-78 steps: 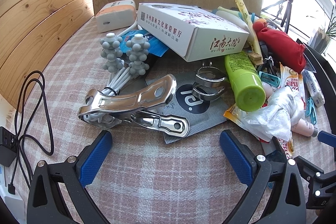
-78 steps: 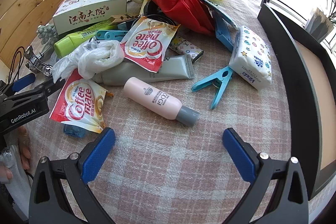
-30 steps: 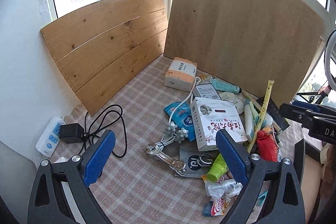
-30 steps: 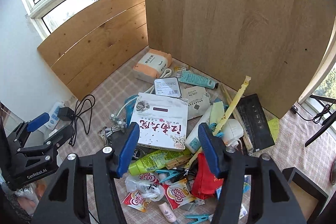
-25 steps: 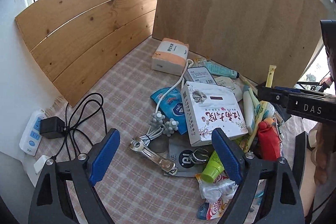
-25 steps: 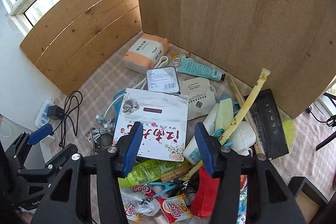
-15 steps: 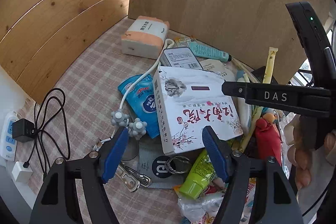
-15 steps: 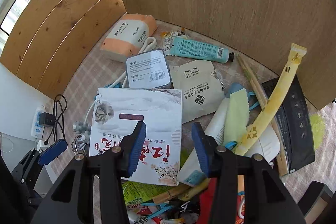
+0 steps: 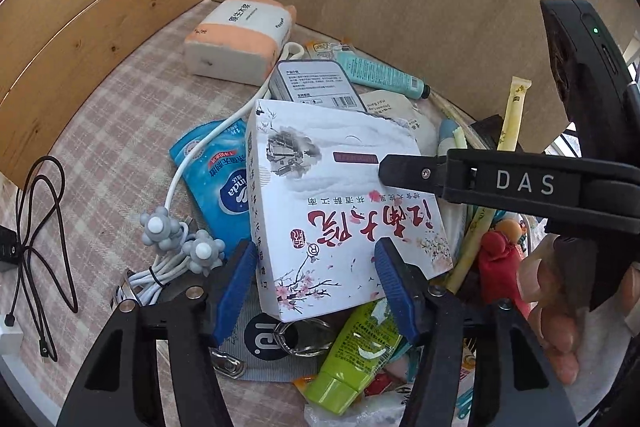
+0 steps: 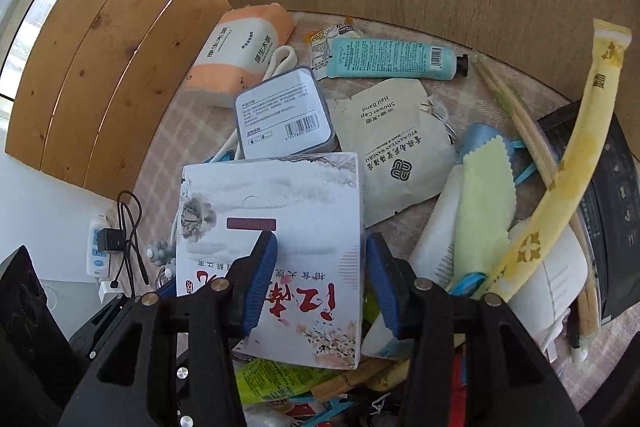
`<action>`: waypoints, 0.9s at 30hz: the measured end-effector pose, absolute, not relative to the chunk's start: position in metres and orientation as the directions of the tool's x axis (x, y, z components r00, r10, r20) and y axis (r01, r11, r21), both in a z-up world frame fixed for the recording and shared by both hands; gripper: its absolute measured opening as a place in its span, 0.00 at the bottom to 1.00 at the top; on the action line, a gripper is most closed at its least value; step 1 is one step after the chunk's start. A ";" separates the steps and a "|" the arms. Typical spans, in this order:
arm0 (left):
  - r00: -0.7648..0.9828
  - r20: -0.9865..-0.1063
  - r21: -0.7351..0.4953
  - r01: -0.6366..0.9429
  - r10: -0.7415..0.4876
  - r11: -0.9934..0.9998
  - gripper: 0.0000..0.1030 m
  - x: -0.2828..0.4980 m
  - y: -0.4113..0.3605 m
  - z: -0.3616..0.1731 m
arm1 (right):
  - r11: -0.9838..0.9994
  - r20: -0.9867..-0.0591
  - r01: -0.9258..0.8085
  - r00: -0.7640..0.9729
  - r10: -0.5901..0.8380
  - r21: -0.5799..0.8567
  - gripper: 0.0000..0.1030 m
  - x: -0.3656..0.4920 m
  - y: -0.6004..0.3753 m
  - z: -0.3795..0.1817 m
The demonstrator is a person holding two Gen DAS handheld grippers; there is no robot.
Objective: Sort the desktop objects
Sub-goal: 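Close both tools on the white printed box and lift it, then carry the white box into the black tray and open both tools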
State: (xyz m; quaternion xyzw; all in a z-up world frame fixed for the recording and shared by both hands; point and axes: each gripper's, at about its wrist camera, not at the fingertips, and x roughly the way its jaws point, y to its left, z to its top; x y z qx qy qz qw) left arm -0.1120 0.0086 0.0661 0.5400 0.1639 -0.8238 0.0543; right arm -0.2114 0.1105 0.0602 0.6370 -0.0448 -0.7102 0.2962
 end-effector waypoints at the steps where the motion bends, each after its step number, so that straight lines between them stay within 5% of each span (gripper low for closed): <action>1: -0.412 -0.908 -0.203 0.262 0.081 -0.943 0.56 -0.112 0.009 0.067 | -0.824 -0.877 0.355 -0.020 -0.480 0.443 0.50 -0.210 0.111 0.060; 16: -0.480 -0.877 -0.143 0.231 0.015 -0.962 0.56 -0.077 0.019 0.113 | -0.807 -0.837 0.365 -0.116 -0.535 0.465 0.50 -0.156 0.137 0.102; 27: -0.543 -0.836 -0.161 0.097 0.084 -0.982 0.56 -0.023 0.089 0.157 | -0.844 -0.811 0.313 -0.270 -0.519 0.436 0.50 -0.072 0.242 0.151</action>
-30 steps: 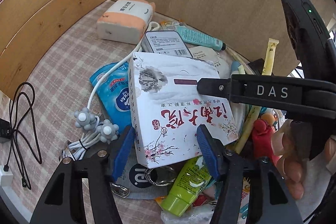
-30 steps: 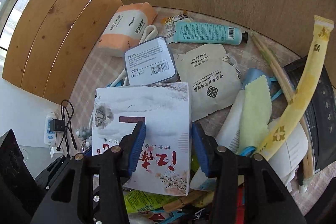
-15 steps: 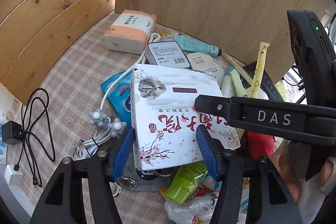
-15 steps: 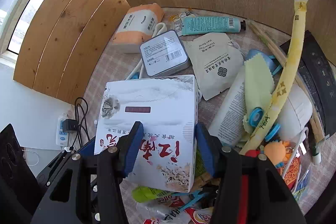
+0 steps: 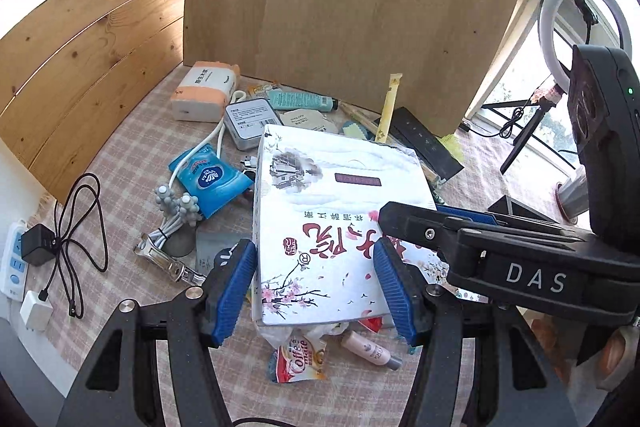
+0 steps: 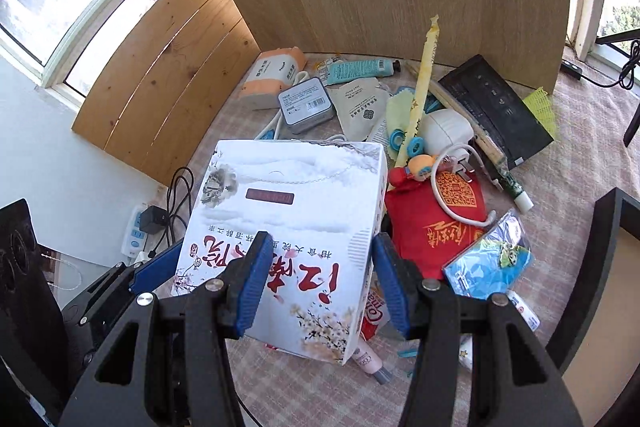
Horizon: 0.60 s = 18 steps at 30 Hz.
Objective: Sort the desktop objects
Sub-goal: 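Carry the white box into the black tray and open both tools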
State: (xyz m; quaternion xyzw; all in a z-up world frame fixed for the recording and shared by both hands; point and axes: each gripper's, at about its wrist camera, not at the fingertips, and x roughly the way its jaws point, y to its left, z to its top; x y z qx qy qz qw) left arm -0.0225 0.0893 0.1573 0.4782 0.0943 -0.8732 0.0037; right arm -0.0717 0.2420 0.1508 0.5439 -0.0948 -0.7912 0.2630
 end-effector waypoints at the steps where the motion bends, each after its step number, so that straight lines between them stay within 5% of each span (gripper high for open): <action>1: -0.545 -0.833 -0.157 0.070 0.094 -0.985 0.56 -0.019 0.102 0.160 | -0.851 -0.810 0.295 -0.285 -0.513 0.435 0.50 -0.065 0.257 0.153; 18: -0.357 -0.855 -0.214 -0.420 0.377 -0.882 0.57 0.052 0.377 0.140 | -0.920 -0.857 -0.154 -0.443 -0.263 0.361 0.50 0.073 0.550 0.145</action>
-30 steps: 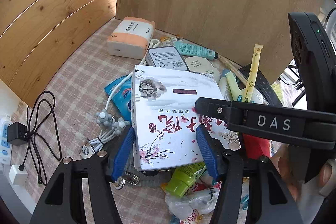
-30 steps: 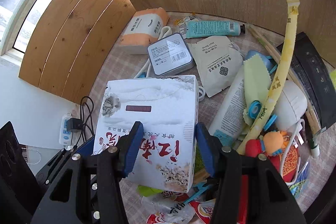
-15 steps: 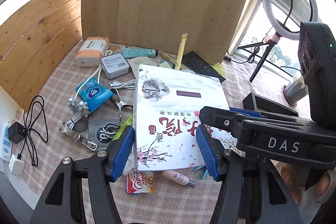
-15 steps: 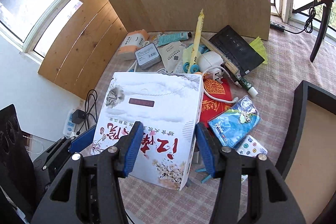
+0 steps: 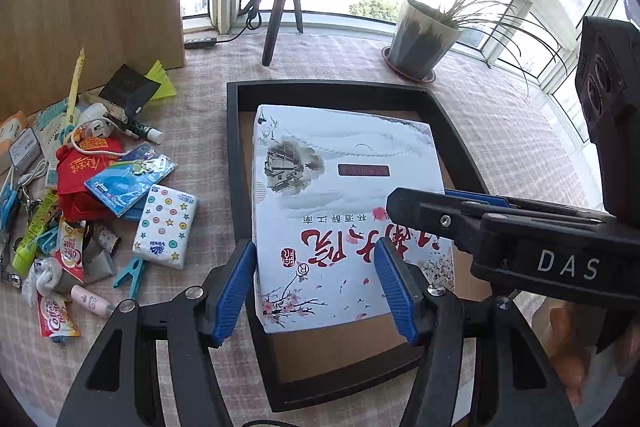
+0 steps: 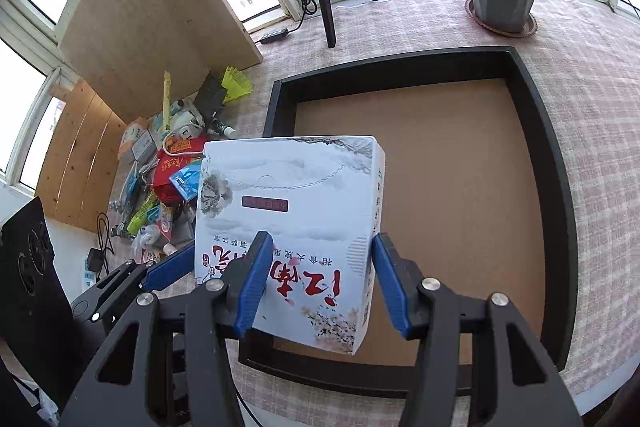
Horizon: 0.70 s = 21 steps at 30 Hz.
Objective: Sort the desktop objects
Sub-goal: 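Carry the white box into the black tray and open both tools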
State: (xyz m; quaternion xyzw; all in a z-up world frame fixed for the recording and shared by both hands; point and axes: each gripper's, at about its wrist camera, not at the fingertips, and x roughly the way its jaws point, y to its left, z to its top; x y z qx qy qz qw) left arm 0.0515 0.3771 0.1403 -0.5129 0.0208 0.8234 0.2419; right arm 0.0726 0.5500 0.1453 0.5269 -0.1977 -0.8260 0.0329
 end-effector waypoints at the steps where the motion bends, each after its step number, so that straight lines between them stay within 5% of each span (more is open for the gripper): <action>1: -0.340 -0.857 -0.216 -0.444 0.387 -0.870 0.57 0.058 0.392 0.139 | -0.920 -0.858 -0.171 -0.451 -0.245 0.353 0.50 0.080 0.562 0.148; 11: -0.274 -0.861 -0.210 -0.575 0.428 -0.791 0.57 0.096 0.474 0.142 | -0.913 -0.862 -0.255 -0.478 -0.167 0.319 0.50 0.119 0.628 0.157; 21: -0.339 -0.846 -0.182 -0.542 0.412 -0.821 0.56 0.081 0.451 0.158 | -0.891 -0.824 -0.260 -0.535 -0.189 0.373 0.50 0.121 0.633 0.177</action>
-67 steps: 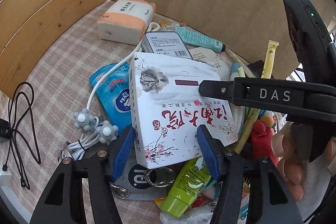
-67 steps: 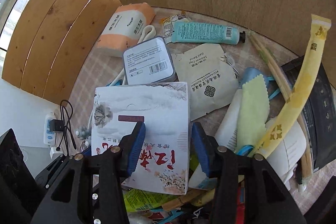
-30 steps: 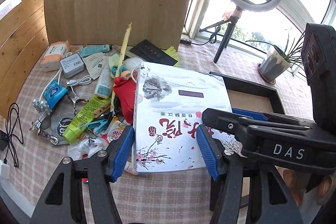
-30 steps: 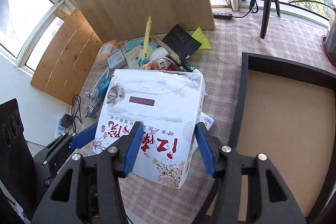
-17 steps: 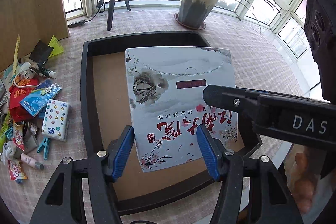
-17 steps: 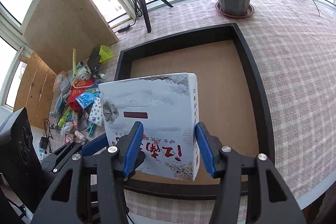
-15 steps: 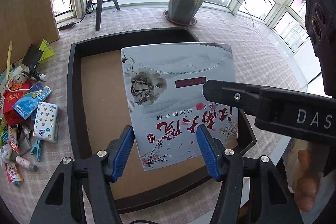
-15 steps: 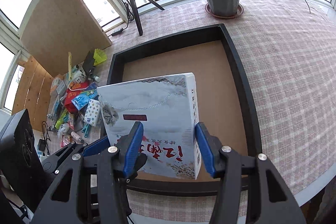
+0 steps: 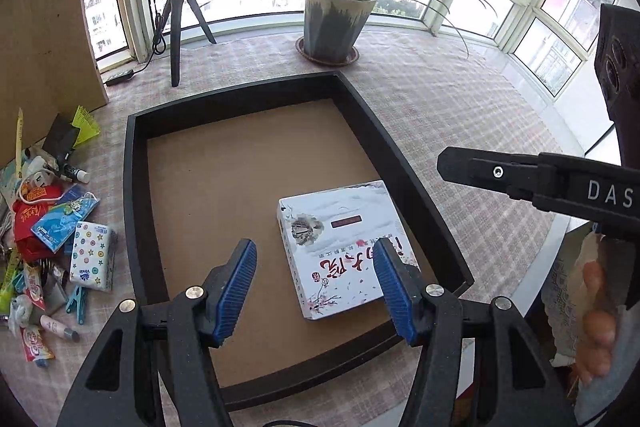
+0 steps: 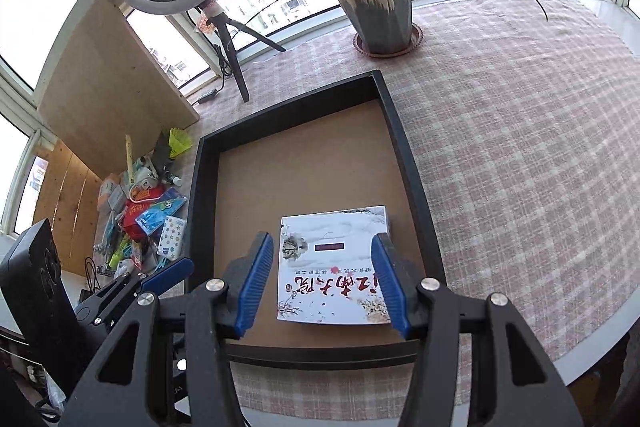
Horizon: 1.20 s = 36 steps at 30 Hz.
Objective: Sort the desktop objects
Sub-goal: 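Carry the white box into the black tray and open both tools, then move both tools back over the pile toward the red pouch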
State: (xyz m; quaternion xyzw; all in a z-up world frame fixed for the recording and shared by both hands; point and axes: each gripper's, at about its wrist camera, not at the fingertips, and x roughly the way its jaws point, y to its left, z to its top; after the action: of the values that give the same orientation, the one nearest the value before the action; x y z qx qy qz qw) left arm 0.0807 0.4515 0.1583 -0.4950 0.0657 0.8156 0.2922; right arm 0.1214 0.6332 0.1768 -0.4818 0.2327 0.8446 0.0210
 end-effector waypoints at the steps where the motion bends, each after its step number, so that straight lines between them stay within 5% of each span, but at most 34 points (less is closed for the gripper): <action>1: -0.345 -0.845 -0.186 -0.526 0.408 -0.830 0.56 0.076 0.444 0.159 | -0.891 -0.821 -0.248 -0.534 -0.202 0.380 0.50 0.118 0.628 0.177; 15: -0.453 -0.849 -0.198 -0.205 0.272 -0.959 0.56 0.013 0.273 0.156 | -0.901 -0.783 0.089 -0.463 -0.415 0.424 0.46 0.020 0.467 0.192; 20: -0.487 -0.852 -0.205 -0.027 0.192 -0.978 0.56 -0.014 0.191 0.153 | -0.862 -0.784 0.225 -0.359 -0.506 0.454 0.24 -0.028 0.387 0.188; 36: -0.424 -0.891 -0.242 0.143 0.161 -0.960 0.43 -0.057 0.107 0.106 | -0.795 -0.832 0.335 -0.056 -0.552 0.505 0.22 -0.132 0.234 0.098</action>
State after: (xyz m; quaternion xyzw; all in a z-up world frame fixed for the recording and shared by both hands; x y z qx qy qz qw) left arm -0.0572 0.1072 0.1063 -0.5366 -0.1419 0.8318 0.0054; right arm -0.1316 0.2335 0.0981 -0.6145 0.0882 0.7211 -0.3075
